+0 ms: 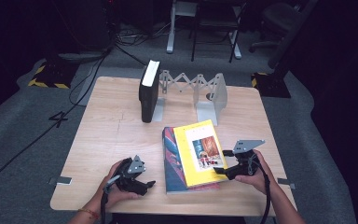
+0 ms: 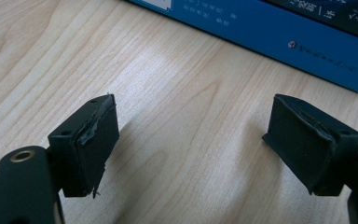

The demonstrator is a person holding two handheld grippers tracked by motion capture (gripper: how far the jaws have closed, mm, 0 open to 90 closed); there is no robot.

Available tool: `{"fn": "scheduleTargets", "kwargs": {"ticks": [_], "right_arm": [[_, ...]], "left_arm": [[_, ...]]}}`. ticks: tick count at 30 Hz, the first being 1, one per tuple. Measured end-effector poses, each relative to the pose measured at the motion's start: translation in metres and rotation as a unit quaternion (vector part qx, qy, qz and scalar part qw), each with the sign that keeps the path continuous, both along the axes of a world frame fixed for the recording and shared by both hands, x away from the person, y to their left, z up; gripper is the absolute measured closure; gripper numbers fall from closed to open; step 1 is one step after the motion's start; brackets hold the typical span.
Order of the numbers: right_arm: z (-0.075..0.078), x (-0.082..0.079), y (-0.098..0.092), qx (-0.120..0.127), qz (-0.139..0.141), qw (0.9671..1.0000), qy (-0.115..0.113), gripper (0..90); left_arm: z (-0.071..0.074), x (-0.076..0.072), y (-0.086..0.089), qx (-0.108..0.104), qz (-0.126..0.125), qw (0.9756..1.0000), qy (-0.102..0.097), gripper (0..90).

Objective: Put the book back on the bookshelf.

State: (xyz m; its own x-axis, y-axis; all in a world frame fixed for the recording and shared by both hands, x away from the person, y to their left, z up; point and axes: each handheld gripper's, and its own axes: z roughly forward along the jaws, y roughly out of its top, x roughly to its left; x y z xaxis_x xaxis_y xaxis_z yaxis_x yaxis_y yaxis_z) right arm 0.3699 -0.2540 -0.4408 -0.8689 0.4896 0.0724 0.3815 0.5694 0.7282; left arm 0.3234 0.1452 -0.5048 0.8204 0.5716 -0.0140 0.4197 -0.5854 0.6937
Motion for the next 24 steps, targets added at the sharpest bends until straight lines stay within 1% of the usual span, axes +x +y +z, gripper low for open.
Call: {"fn": "scheduleTargets", "kwargs": {"ticks": [3,9,13,14,16,17,19,21,24], "right_arm": [[0.001,0.0,0.001,-0.001,0.002,1.0,-0.002,21.4],[0.008,0.001,0.004,0.01,0.009,0.9998,-0.012,23.1],[0.012,0.004,0.005,0.01,0.014,0.9997,-0.018,23.7],[0.013,0.007,0.005,0.013,0.021,0.9996,-0.014,23.8],[0.014,0.013,0.005,0.021,0.024,0.9994,-0.011,24.8],[0.015,0.019,0.005,0.03,0.027,0.9992,-0.001,24.8],[0.013,0.027,0.005,0.04,0.027,0.9988,0.012,25.0],[0.01,0.032,0.008,0.027,0.022,0.9994,0.01,25.9],[0.004,0.036,0.013,0.01,0.022,0.9996,0.011,25.8]], "left_arm": [[0.0,0.002,0.0,0.001,-0.001,1.0,0.0,17.0],[0.0,0.003,0.0,0.002,-0.003,1.0,-0.001,17.0],[0.0,0.003,-0.001,0.001,-0.002,1.0,0.0,17.0],[0.0,0.003,-0.001,0.0,-0.001,1.0,0.0,17.0],[0.0,0.004,-0.001,0.0,-0.001,1.0,0.0,17.3],[0.0,0.004,-0.001,0.0,-0.001,1.0,0.0,17.4],[0.0,0.004,-0.001,-0.001,-0.001,1.0,0.001,17.4],[0.0,0.004,-0.001,-0.001,-0.001,1.0,0.001,17.4],[0.0,0.004,-0.001,-0.001,-0.001,1.0,0.001,17.4]]}}
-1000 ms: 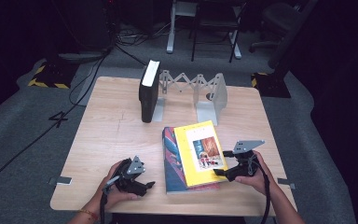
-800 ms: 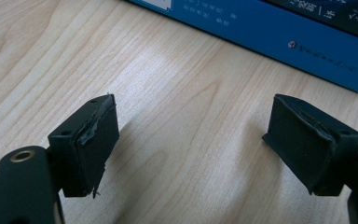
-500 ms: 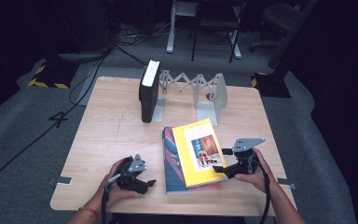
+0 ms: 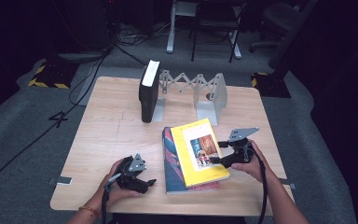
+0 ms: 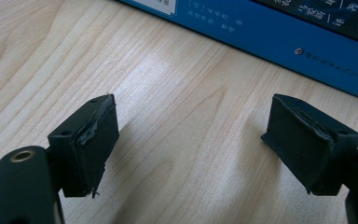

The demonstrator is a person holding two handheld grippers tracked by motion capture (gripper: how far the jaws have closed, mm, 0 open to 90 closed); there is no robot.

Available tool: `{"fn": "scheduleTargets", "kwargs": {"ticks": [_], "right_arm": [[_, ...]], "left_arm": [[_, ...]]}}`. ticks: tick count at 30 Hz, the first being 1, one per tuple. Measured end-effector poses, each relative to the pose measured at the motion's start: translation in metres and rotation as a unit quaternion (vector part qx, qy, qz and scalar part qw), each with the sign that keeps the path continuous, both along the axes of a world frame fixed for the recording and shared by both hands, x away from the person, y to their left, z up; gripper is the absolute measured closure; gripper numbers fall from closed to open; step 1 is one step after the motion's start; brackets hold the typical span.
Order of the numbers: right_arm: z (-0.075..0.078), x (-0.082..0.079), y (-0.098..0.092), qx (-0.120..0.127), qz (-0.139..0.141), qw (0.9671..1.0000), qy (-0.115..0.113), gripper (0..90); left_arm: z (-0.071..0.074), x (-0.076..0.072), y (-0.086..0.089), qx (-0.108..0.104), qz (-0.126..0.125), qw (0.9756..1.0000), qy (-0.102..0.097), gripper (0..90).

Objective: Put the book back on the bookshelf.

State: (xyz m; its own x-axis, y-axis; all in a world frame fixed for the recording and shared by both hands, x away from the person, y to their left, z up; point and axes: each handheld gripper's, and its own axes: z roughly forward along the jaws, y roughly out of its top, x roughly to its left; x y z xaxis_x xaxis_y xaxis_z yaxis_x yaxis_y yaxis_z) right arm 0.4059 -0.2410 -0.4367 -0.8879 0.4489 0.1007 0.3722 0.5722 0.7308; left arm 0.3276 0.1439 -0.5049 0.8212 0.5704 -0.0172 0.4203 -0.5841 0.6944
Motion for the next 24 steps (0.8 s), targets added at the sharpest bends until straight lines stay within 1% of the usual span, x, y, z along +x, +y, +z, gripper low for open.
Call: {"fn": "scheduleTargets", "kwargs": {"ticks": [3,6,9,10,11,12,13,14,16,17,19,20,21,22,23,24], "right_arm": [[-0.003,0.002,0.003,0.007,0.0,1.0,-0.006,26.8],[-0.003,0.001,0.005,0.01,0.0,0.9998,-0.019,28.7],[-0.002,0.0,0.007,0.014,0.002,0.9994,-0.03,31.6],[-0.001,0.0,0.007,0.019,0.002,0.9993,-0.032,33.0],[0.0,0.0,0.006,0.03,0.005,0.9989,-0.034,36.3],[0.001,-0.001,0.006,0.038,0.006,0.9986,-0.035,37.1],[0.002,-0.001,0.007,0.042,0.013,0.9984,-0.034,37.2],[0.003,-0.002,0.01,0.037,0.022,0.9986,-0.033,37.1],[0.004,-0.001,0.015,0.021,0.027,0.9988,-0.035,37.1],[0.004,0.0,0.015,0.023,0.031,0.9988,-0.031,37.6],[0.004,0.002,0.015,0.025,0.03,0.9989,-0.025,41.9],[0.003,0.003,0.015,0.026,0.03,0.999,-0.021,43.7],[0.003,0.004,0.015,0.026,0.032,0.9991,-0.015,46.3],[0.002,0.005,0.015,0.025,0.029,0.9992,-0.01,47.7],[0.001,0.007,0.014,0.028,0.031,0.9991,-0.003,51.7],[0.001,0.007,0.013,0.032,0.034,0.9989,0.0,55.5]], "left_arm": [[0.0,0.0,0.0,0.0,0.002,1.0,-0.002,17.7],[0.001,0.001,0.0,0.002,0.002,1.0,-0.005,18.9],[0.002,0.006,0.0,0.0,0.007,0.9999,-0.01,21.8],[0.003,0.009,0.0,0.0,0.01,0.9999,-0.014,21.7],[0.004,0.011,0.0,0.001,0.013,0.9998,-0.016,21.8],[0.005,0.014,0.001,0.004,0.014,0.9997,-0.022,22.2],[0.006,0.016,0.001,0.003,0.017,0.9995,-0.025,22.5],[0.008,0.018,0.002,0.0,0.02,0.9993,-0.03,22.5],[0.012,0.024,0.002,-0.01,0.025,0.9992,-0.031,23.1],[0.013,0.027,0.001,-0.01,0.025,0.9991,-0.033,23.1],[0.016,0.032,-0.002,-0.008,0.029,0.9987,-0.042,23.6],[0.017,0.035,-0.004,-0.009,0.029,0.9987,-0.041,24.5],[0.019,0.038,-0.005,-0.006,0.028,0.9986,-0.045,24.4],[0.021,0.04,-0.007,-0.013,0.031,0.9983,-0.048,24.5],[0.023,0.042,-0.009,-0.017,0.031,0.9981,-0.051,24.8],[0.024,0.043,-0.011,-0.017,0.032,0.9976,-0.058,24.9]]}}
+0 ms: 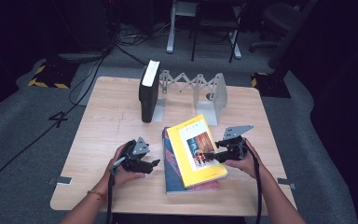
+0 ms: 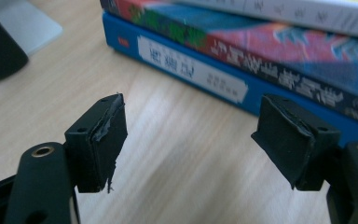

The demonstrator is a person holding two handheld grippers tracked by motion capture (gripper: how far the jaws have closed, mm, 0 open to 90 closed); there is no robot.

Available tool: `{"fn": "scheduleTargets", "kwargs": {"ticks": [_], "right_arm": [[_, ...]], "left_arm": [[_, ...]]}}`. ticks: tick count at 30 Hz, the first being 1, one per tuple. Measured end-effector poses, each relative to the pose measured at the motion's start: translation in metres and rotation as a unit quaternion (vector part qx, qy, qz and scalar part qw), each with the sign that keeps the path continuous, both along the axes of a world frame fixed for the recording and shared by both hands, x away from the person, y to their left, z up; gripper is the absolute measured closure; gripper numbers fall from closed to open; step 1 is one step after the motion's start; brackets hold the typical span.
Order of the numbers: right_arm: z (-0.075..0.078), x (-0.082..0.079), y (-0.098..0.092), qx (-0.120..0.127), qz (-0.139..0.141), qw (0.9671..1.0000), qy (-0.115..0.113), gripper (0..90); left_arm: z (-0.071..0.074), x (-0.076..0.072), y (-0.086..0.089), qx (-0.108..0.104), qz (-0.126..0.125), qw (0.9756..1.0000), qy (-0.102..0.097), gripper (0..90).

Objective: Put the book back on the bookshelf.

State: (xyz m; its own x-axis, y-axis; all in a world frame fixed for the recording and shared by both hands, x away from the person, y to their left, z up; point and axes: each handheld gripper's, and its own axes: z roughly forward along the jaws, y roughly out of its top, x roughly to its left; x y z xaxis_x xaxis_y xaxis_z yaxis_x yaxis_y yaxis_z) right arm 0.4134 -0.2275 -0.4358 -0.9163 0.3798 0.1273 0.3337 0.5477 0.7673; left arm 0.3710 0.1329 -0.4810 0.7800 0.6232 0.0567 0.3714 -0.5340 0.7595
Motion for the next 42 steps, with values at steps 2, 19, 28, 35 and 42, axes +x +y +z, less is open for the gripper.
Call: {"fn": "scheduleTargets", "kwargs": {"ticks": [2,19,28,35,42], "right_arm": [[0.0,0.001,-0.002,0.009,0.006,0.9999,0.004,62.8],[0.001,-0.01,0.01,0.036,0.026,0.9989,0.016,75.2],[0.0,-0.015,0.019,0.038,0.027,0.9988,0.013,75.5],[0.0,-0.017,0.019,0.047,0.03,0.9984,0.01,76.3],[0.0,-0.019,0.022,0.05,0.036,0.9981,0.006,76.3]], "left_arm": [[0.002,0.002,-0.004,0.001,-0.004,1.0,0.0,26.0],[0.002,0.008,-0.003,0.01,0.013,0.9998,-0.012,35.2],[0.002,0.019,-0.006,0.003,0.012,0.9998,-0.016,42.1],[-0.002,0.027,-0.008,0.007,0.025,0.9995,-0.016,42.6],[-0.008,0.036,-0.009,0.0,0.037,0.9993,-0.01,42.7]]}}
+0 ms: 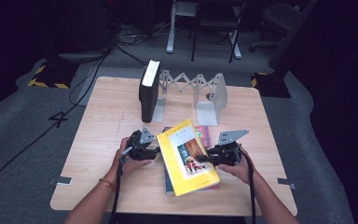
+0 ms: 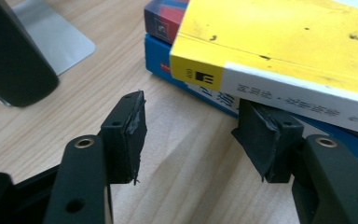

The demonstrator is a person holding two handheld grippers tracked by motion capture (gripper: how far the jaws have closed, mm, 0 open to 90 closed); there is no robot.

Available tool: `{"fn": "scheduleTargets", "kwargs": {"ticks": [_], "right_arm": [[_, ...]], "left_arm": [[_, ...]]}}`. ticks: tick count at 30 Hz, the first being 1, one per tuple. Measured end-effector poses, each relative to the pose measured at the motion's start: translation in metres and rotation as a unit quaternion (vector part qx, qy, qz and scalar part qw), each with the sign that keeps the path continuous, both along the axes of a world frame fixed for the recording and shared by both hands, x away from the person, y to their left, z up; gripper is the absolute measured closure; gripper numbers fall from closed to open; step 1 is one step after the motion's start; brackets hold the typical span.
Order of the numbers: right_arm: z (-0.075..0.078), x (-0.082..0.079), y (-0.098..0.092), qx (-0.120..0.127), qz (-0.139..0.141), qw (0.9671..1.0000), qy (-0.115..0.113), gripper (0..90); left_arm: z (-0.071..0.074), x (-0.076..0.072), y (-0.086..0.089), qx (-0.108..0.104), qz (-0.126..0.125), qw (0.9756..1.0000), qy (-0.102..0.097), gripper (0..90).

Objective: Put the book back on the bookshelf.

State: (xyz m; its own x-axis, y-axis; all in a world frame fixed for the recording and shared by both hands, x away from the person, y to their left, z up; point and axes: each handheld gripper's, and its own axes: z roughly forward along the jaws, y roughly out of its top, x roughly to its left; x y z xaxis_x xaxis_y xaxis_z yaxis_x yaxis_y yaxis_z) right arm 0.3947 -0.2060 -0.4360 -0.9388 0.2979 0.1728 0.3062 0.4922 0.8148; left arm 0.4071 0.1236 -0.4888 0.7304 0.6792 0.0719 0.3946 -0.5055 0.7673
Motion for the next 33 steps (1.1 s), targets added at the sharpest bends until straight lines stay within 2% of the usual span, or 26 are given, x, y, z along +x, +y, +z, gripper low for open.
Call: {"fn": "scheduleTargets", "kwargs": {"ticks": [4,8,10,11,17,20,24,28,29,32,33], "right_arm": [[0.0,0.0,-0.001,0.003,0.001,1.0,-0.003,76.2],[0.002,-0.002,-0.001,0.012,0.006,0.9999,-0.011,76.2],[0.004,-0.003,-0.001,0.016,0.007,0.9997,-0.018,75.8],[0.005,-0.003,-0.002,0.02,0.008,0.9995,-0.022,75.4],[0.01,-0.005,-0.003,0.03,0.014,0.9989,-0.032,72.5],[0.011,-0.004,-0.002,0.033,0.016,0.9987,-0.034,68.0],[0.013,0.001,0.003,0.025,0.026,0.9989,-0.031,62.4],[0.015,0.006,0.007,0.021,0.032,0.999,-0.025,58.9],[0.015,0.008,0.008,0.02,0.032,0.999,-0.022,57.8],[0.016,0.01,0.009,0.017,0.032,0.9992,-0.018,57.5],[0.016,0.011,0.01,0.014,0.03,0.9991,-0.026,62.4]], "left_arm": [[0.001,0.0,0.003,-0.015,-0.008,0.9998,0.005,46.6],[0.005,-0.001,0.005,-0.039,-0.021,0.999,0.001,61.8],[0.009,-0.002,0.005,-0.043,-0.026,0.9987,-0.005,68.1],[0.014,-0.002,0.007,-0.059,-0.033,0.9976,-0.014,71.7],[0.024,0.0,0.007,-0.073,-0.05,0.9959,-0.023,79.4],[0.027,0.0,0.006,-0.079,-0.058,0.9947,-0.03,88.2],[0.029,0.002,0.007,-0.089,-0.066,0.9935,-0.027,89.7],[0.036,0.006,0.01,-0.111,-0.068,0.991,-0.033,89.7],[0.037,0.006,0.01,-0.111,-0.069,0.9907,-0.037,89.7],[0.04,0.007,0.009,-0.107,-0.069,0.9909,-0.043,89.7],[0.041,0.007,0.009,-0.111,-0.068,0.9907,-0.041,89.7]]}}
